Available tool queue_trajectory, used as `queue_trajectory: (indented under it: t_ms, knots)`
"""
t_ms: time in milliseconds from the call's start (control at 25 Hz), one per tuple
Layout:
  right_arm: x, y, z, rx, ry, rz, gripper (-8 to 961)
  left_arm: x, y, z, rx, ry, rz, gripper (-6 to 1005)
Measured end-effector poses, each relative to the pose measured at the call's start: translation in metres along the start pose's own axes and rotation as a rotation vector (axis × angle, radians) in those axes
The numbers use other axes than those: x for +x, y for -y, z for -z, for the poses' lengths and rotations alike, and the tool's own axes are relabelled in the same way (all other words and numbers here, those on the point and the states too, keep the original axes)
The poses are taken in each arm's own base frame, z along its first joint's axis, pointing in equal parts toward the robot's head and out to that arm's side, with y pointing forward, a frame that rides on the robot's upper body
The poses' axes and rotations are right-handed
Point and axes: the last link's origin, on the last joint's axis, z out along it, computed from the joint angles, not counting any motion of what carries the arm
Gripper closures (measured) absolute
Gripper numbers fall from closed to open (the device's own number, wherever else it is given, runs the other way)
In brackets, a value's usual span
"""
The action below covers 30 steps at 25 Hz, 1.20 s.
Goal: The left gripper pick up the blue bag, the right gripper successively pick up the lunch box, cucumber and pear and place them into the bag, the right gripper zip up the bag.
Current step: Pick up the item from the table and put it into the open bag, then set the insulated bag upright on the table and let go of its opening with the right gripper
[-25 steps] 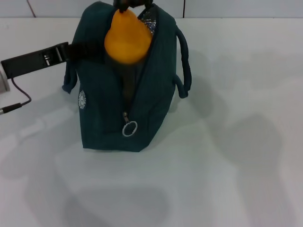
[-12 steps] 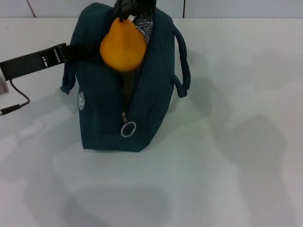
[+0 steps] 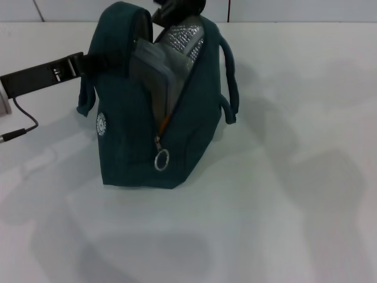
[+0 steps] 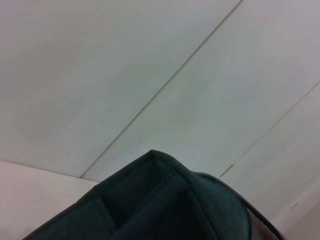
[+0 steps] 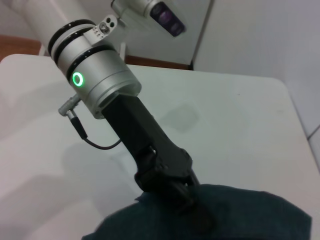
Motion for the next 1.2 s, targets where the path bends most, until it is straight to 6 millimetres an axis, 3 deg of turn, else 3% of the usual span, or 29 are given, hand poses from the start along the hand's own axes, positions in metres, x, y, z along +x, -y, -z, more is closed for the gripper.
queue_trajectory:
  t_ms: [200,320,440,600,760,1000,1200]
  knots:
    - [0.004,0.003,0.016,0.052,0.053,-0.016,674,0.000,0.000,0.000,0.000,0.001,0.001,967]
    - [0.017,0.011,0.033,0.113,0.113,-0.084,612,0.000,0.000,0.001,0.001,0.001,0.001,967]
    - [0.045,0.024,0.055,0.176,0.193,-0.199,530,0.000,-0.001,-0.001,-0.002,0.006,-0.003,967]
    - [0.100,0.032,0.077,0.240,0.313,-0.362,408,0.000,-0.001,-0.001,-0.006,0.008,-0.004,968]
    - [0.156,0.021,0.088,0.271,0.436,-0.441,416,0.000,-0.002,-0.002,-0.010,0.010,-0.006,968]
    - [0.224,-0.008,0.069,0.295,0.559,-0.519,402,0.004,-0.005,-0.007,-0.021,0.012,-0.016,967]
    - [0.254,-0.020,0.029,0.194,0.597,-0.582,382,0.007,-0.007,-0.011,-0.030,0.018,-0.025,967]
